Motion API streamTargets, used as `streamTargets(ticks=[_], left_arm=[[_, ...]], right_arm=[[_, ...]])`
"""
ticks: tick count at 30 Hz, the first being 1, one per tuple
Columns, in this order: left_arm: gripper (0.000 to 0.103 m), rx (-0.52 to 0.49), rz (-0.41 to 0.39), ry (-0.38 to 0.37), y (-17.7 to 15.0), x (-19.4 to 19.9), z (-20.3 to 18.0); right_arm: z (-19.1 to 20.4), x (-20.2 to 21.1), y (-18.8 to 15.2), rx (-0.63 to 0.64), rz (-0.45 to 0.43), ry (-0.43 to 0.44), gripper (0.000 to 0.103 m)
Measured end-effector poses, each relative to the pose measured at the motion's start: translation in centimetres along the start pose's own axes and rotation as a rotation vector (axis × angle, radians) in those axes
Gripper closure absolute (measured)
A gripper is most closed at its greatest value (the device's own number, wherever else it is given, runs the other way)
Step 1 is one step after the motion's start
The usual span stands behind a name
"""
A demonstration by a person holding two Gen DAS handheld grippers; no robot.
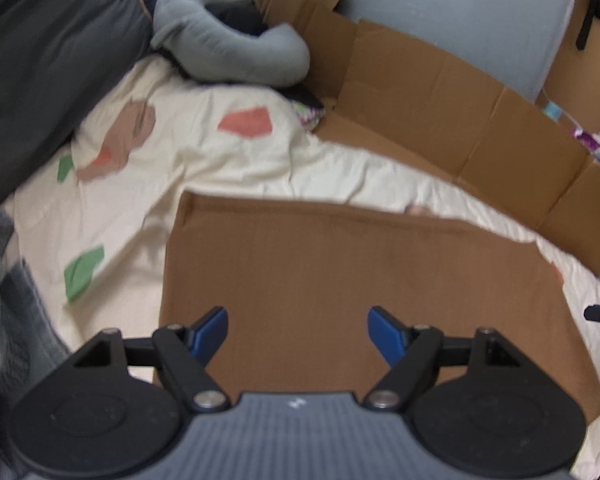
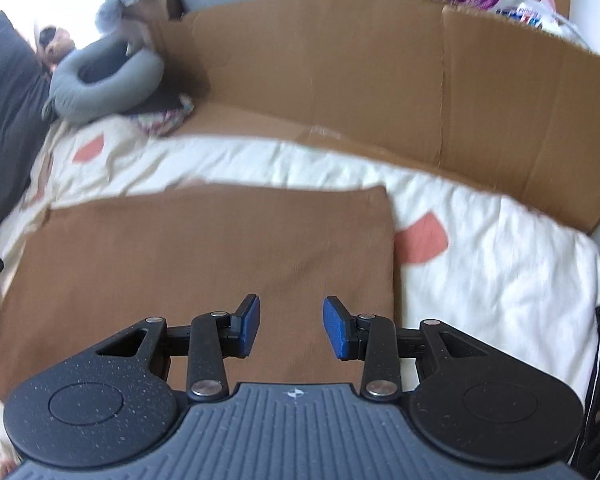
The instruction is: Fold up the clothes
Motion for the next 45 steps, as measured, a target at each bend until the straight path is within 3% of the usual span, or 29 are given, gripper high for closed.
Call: streamTargets(ticks=[5,10,22,26,32,38,45], left_arm=[[0.031,-0.018,0.072,0.003,-2.6,-1.5,0.7],[0.032,-0.031,0.113,0.021,-4.6,-2.2,1.6],[0.037,-0.06,0.166,0.107,-6.7,-2.5,4.7],[0.04,-0.062,0.161,0.11,-6.6,-1.5,4.9],[0.04,-0.065,0.118,0.09,-6.7,0.8,4.5],[0.044,-0.065,0.11,0.043,-7.2,1.8,3.3],[0.052,-0.062,0.141,0.016,-8.2,1.0,2.6]], right_arm=[[1.2,-1.6,-2.5,0.064,0.074,-0.026,0.063],[2.3,-3.1,-4.9,0.127,0.148,-0.053,0.063],[0.0,-3.4,-6.1,0.109,0.178,-0.201,0.065],[-0.4,-2.1,-5.8,0.08,0.166,-0.192,0.072],[-1.0,-0.2,-5.5,0.038,0.149,-0.176,0.072],[1.5,-0.1,-6.2,0.074,0.163,-0.091,0.074],[4.0,-1.7,-6.7,0.105,0.185,-0.031,0.088]])
Point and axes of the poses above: each gripper's, at about its wrist camera, not at the fingertips, and x roughly against the way its jaws point, z to its left, y to its top, the point moved 1 cm from there along -x, roughly the way its jaws point, and after that the axes turned 8 degrees about z, right-handed, at the moved point
